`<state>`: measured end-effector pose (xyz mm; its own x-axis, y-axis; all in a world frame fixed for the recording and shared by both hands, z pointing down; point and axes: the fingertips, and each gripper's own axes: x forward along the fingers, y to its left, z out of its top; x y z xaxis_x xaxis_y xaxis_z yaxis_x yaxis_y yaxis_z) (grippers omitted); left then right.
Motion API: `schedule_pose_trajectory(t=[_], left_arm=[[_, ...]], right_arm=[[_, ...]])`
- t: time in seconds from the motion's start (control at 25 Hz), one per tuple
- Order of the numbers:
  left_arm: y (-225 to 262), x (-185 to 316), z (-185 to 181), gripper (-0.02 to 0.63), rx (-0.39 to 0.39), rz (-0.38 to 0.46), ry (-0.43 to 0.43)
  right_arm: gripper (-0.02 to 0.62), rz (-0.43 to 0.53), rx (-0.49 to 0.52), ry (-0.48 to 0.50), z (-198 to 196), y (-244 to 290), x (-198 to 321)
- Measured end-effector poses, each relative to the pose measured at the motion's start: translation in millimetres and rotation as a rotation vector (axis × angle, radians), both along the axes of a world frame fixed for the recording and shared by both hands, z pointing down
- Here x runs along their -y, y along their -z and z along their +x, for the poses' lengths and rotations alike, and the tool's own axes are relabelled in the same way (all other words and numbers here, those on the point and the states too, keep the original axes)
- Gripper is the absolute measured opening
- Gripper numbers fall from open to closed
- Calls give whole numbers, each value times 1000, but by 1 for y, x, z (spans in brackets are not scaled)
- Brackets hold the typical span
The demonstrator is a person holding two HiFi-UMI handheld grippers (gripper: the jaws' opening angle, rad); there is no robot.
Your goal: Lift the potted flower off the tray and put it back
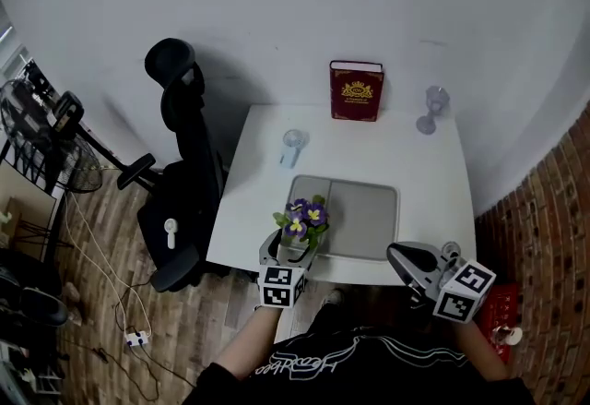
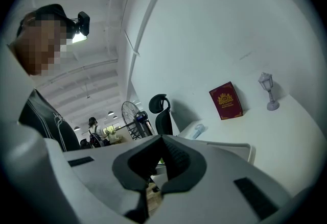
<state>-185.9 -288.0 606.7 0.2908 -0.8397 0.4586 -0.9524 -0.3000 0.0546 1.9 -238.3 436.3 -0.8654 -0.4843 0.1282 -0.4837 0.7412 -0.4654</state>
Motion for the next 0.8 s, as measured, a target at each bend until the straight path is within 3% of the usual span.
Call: schedule_pose_trajectory(t=[0.2, 0.8], left_arm=[[-3, 14, 1, 376, 2, 12, -24], [-18, 20, 5, 350, -12, -56, -78]], right_arm=[[3, -4, 5, -20, 4, -1, 11], [3, -44, 18, -84, 22, -12, 20]])
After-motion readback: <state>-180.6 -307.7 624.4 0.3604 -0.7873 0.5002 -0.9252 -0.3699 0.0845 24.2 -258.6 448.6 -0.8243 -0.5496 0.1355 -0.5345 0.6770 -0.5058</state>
